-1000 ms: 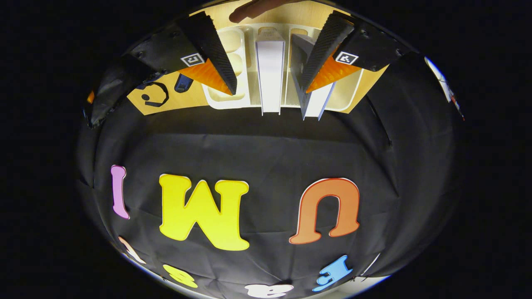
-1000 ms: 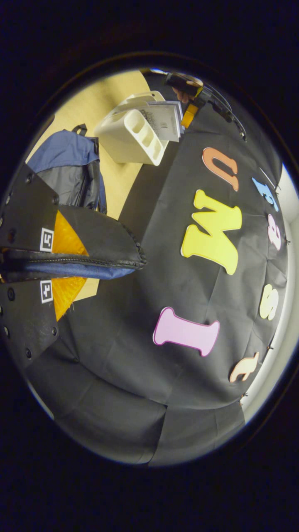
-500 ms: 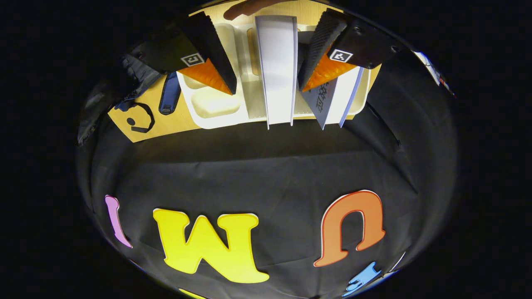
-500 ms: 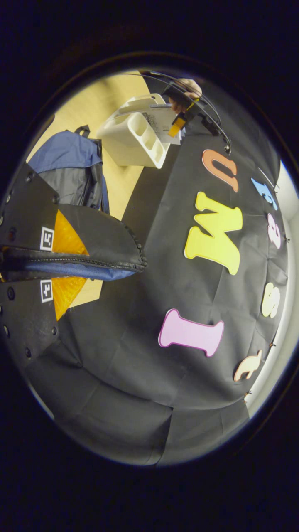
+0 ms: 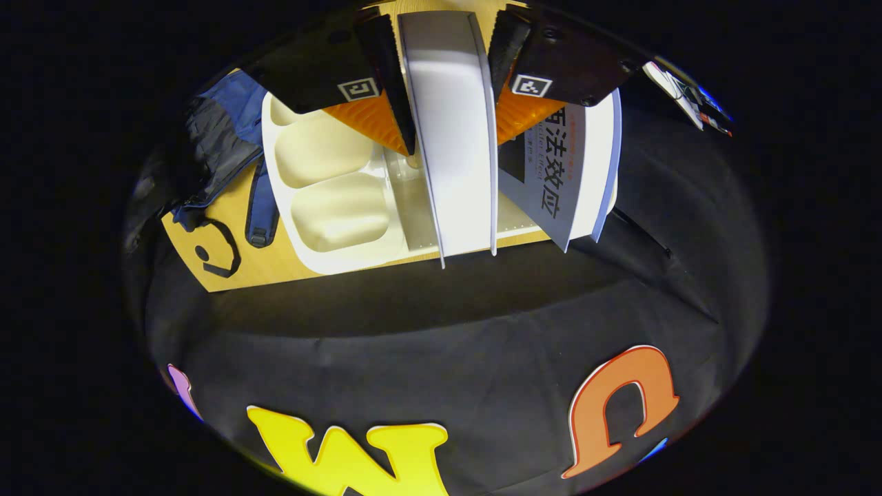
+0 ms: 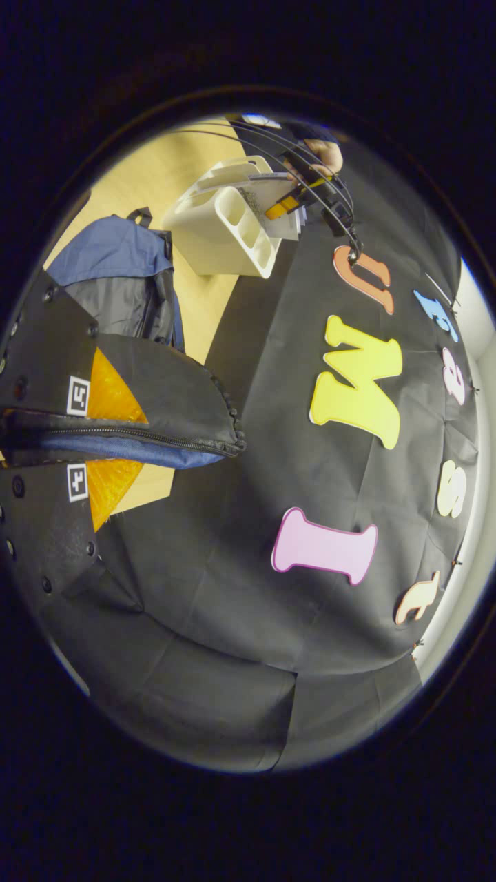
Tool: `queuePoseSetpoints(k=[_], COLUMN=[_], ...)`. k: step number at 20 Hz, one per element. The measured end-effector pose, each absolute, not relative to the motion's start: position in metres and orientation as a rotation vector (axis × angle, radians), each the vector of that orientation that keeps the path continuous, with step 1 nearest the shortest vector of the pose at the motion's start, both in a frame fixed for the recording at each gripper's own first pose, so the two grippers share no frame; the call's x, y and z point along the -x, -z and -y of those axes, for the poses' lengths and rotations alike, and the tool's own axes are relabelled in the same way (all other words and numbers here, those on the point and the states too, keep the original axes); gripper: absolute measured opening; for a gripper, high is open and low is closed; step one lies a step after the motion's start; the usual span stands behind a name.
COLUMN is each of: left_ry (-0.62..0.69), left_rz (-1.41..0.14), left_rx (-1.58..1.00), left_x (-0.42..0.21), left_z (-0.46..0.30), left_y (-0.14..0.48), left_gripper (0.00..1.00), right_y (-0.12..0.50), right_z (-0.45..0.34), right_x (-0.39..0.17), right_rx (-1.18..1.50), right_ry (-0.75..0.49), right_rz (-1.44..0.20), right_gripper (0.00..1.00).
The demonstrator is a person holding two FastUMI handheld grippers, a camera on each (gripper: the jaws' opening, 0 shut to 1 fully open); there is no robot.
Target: Open the schoolbag, grab two books from the bookshelf and put them into the schoolbag.
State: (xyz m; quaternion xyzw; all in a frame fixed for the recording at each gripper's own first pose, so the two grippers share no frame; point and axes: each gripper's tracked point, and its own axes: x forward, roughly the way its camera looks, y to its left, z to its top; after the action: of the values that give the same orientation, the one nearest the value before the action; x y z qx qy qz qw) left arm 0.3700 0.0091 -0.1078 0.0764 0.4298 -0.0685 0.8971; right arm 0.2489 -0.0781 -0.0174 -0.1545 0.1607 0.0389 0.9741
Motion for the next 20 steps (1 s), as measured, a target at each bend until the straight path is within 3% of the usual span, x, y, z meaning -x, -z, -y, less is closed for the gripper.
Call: queuePoseSetpoints(k=[1,2,4,9,10,20], left_ry=[0.154,0.164,0.181,0.187,0.191,0.194], left_rz=[-0.891,-0.899,-0.907,-0.863,-0.847,-0.730], left_rx=[-0.156,-0.147,-0.124,-0.133,-0.127,0.137], left_x=[-0.370,-0.368,-0.360,-0.339,-0.332,-0.217], left_z=[-0.007,-0.004,0.005,-0.005,-0.008,-0.038], left_y=[0.108,0.109,0.107,0.088,0.083,0.057], left_gripper=[0.60,0.52,0.45,0.48,0.52,0.48], right_y=[0.018,0.019,0.023,0.029,0.032,0.040], right_z=[0.078,0.077,0.076,0.074,0.073,0.064], right_x=[-0.248,-0.248,-0.247,-0.240,-0.240,-0.237], right_rx=[0.307,0.304,0.307,0.303,0.303,0.295], right_ry=[-0.079,-0.081,-0.084,-0.090,-0.090,-0.094], right_rz=[-0.326,-0.327,-0.331,-0.316,-0.315,-0.293], right_gripper=[0.11,0.11,0.11,0.11,0.11,0.12])
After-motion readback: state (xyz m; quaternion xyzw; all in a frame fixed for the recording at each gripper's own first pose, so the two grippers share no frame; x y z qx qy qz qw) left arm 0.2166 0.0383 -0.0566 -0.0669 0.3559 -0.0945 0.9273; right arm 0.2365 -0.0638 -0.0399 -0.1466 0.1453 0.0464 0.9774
